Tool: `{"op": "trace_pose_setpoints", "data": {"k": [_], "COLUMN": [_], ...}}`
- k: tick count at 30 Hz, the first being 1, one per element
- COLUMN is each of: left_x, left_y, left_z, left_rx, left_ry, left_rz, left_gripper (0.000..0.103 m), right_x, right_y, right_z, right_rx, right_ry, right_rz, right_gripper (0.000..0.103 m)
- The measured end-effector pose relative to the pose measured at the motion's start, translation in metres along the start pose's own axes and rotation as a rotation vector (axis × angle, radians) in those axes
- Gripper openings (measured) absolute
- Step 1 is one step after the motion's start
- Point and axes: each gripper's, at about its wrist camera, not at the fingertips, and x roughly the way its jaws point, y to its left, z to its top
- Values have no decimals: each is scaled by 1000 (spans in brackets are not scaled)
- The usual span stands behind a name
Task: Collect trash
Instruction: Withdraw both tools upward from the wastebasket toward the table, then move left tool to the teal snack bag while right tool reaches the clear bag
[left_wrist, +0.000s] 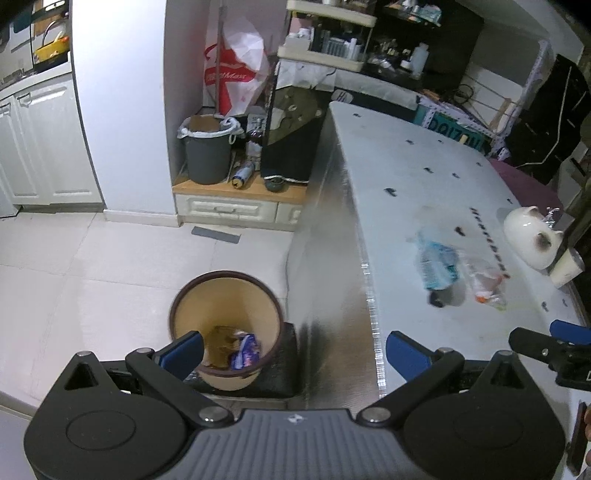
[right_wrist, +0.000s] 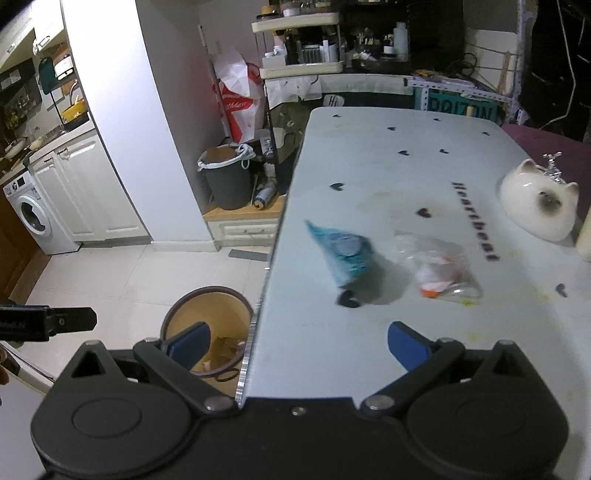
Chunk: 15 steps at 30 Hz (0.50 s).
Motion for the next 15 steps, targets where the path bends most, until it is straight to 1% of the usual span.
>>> {"op": "trace_pose_setpoints", "data": {"k": [4,8,11,15], "left_x": [-2,2,9,20], "left_y": [-36,-69,-91,-116], "left_z": [-7,-8,-6,0], "left_rx": [-6,-17,-26,-41], "left_ry": [-31,-46,-54,-67], "left_rz": [-3,-11,-14,-28], "left_gripper": [103,103,103,103], "right_x": [-6,-9,-9,-2], "right_y": [-33,-68,-90,-119], "right_z": [0,0,0,2], "right_rx": [-17,-29,-39,-58], "right_ry": [-10,-17,-39,-56], "right_rz": [-3,-6,-5,-32], "right_gripper": [103,103,103,103]}}
